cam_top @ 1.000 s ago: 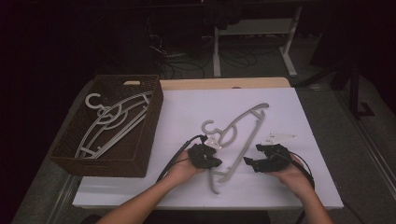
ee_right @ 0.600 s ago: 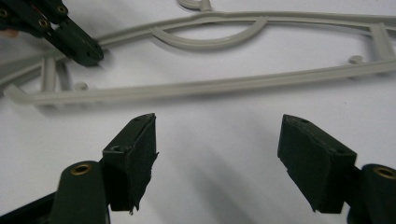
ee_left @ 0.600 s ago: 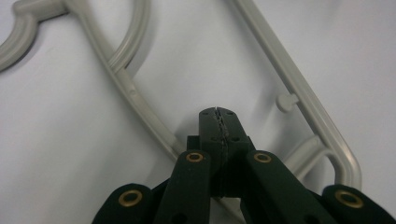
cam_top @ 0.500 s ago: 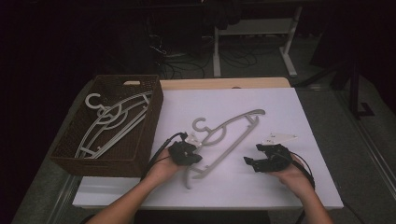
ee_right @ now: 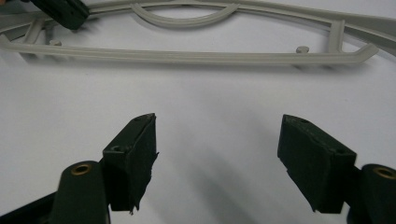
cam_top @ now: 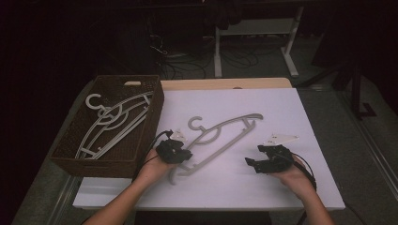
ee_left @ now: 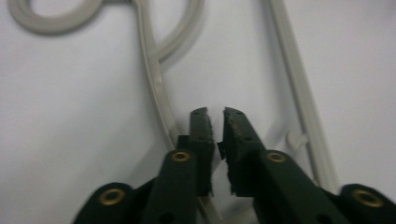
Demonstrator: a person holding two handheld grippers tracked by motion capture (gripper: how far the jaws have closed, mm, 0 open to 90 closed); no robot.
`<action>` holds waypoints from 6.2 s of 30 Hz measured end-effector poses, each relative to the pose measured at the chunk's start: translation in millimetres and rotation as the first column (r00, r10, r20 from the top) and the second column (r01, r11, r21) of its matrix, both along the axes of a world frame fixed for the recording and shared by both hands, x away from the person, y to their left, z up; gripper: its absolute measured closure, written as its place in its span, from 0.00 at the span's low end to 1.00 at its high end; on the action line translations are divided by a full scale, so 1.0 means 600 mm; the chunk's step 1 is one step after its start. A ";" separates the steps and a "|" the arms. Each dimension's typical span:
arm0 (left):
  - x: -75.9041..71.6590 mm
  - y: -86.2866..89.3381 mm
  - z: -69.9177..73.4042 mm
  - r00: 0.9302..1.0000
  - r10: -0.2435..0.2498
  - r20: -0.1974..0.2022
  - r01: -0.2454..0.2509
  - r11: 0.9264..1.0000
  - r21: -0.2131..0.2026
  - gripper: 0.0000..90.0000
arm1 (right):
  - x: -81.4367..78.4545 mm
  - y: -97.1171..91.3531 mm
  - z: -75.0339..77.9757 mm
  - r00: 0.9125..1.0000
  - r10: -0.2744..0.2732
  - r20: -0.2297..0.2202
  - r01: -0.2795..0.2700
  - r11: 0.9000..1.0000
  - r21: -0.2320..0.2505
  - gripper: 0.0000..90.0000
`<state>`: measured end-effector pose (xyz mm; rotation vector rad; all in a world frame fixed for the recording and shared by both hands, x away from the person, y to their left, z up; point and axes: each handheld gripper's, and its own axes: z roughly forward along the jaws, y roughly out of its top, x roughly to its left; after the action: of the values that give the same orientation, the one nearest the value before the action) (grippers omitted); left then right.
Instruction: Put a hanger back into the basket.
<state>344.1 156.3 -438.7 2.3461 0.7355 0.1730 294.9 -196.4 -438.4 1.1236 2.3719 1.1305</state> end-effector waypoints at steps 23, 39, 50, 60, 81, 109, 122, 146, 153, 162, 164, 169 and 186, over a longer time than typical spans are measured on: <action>0.000 0.010 0.039 0.997 0.063 0.052 -0.050 0.972 -0.229 0.18 | 0.074 0.004 0.040 0.995 -0.069 -0.073 0.071 0.997 0.018 0.78; 0.000 0.007 0.034 0.997 0.059 0.051 -0.047 0.976 -0.214 0.14 | 0.175 0.030 0.032 0.989 -0.116 -0.092 0.112 0.992 -0.055 0.99; 0.000 0.005 0.031 0.997 0.057 0.051 -0.045 0.976 -0.211 0.15 | 0.202 0.024 0.006 0.982 -0.157 -0.107 0.147 0.985 -0.089 0.99; 0.003 0.010 0.031 0.996 0.073 0.054 -0.061 0.978 -0.202 0.15 | 0.204 0.033 -0.008 0.981 -0.160 -0.112 0.145 0.980 -0.137 0.99; 0.046 -0.008 -0.010 0.996 0.089 0.000 -0.088 0.988 -0.125 0.29 | 0.202 0.035 -0.018 0.979 -0.161 -0.126 0.137 0.975 -0.177 0.99; 0.068 -0.018 -0.022 0.996 0.082 -0.038 -0.086 0.991 -0.103 0.85 | 0.204 0.034 -0.022 0.978 -0.160 -0.133 0.135 0.974 -0.181 0.99; 0.063 -0.012 -0.001 0.986 0.165 0.024 -0.160 0.979 -0.128 0.91 | 0.199 0.030 -0.020 0.980 -0.131 -0.147 0.111 0.985 -0.135 0.99; 0.056 -0.008 0.131 0.978 0.183 0.098 -0.168 0.975 -0.145 0.91 | 0.083 0.000 0.043 0.998 -0.037 -0.046 0.040 0.998 0.048 0.34; 0.054 -0.004 0.196 0.978 0.167 0.127 -0.149 0.979 -0.139 0.91 | 0.058 -0.005 0.043 0.999 -0.030 -0.017 0.031 0.998 0.062 0.22; 0.060 0.048 0.287 0.971 0.153 0.183 -0.136 0.985 -0.103 0.91 | 0.031 -0.020 0.029 0.999 -0.026 -0.019 0.026 0.999 0.046 0.15; 0.060 0.063 0.299 0.969 0.152 0.197 -0.136 0.986 -0.094 0.91 | 0.030 -0.021 0.028 1.000 -0.024 -0.020 0.025 0.999 0.045 0.15; 0.059 0.107 0.323 0.958 0.174 0.226 -0.158 0.984 -0.087 0.91 | 0.031 -0.019 0.031 1.000 -0.021 -0.016 0.021 0.999 0.043 0.15; 0.059 0.324 0.324 0.904 0.326 0.275 -0.319 0.945 -0.070 0.91 | 0.034 -0.014 0.028 1.000 -0.019 -0.019 0.019 0.999 0.028 0.15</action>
<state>379.6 350.9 -244.0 2.1000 0.9690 0.6290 315.2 -204.7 -421.7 1.1683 2.3614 1.1554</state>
